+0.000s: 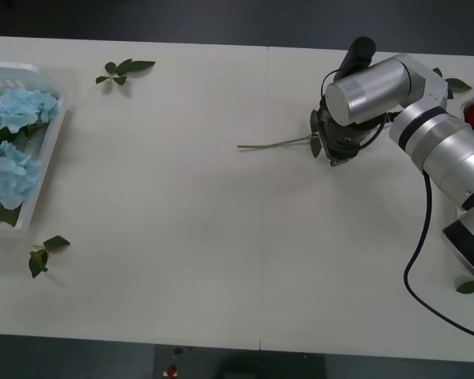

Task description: Put the red flowers into the right box and the blue flowers into the left box

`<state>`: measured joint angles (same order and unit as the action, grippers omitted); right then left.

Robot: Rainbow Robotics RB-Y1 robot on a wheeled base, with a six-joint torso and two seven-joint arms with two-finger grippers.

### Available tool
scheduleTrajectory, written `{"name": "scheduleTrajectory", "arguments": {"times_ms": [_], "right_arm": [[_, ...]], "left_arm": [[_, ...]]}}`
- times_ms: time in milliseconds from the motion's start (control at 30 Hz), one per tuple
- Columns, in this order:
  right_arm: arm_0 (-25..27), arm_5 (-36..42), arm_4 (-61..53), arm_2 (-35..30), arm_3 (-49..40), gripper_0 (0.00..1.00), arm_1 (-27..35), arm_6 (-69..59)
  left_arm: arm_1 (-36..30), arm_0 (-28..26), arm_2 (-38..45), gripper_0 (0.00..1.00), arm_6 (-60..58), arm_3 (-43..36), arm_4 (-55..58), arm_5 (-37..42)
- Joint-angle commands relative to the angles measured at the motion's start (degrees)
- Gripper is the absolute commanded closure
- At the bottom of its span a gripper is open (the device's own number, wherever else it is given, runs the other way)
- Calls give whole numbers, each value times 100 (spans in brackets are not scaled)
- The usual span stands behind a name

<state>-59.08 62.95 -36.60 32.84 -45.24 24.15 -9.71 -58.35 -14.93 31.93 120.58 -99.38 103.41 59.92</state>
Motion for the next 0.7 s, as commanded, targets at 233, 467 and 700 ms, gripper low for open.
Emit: {"name": "scheduleTrajectory", "arguments": {"times_ms": [233, 467, 700], "right_arm": [[-130, -108, 47, -94, 138, 0, -86, 268], [-130, -117, 12, 38, 191, 0, -103, 268], [-130, -143, 12, 108, 252, 0, -147, 268]], "left_arm": [[-132, 535, -978, 0, -175, -732, 21, -683], [-132, 1300, -2024, 0, -281, -1295, -146, -1097], [-132, 2416, -3193, 0, -307, -1453, -207, -1114]]}}
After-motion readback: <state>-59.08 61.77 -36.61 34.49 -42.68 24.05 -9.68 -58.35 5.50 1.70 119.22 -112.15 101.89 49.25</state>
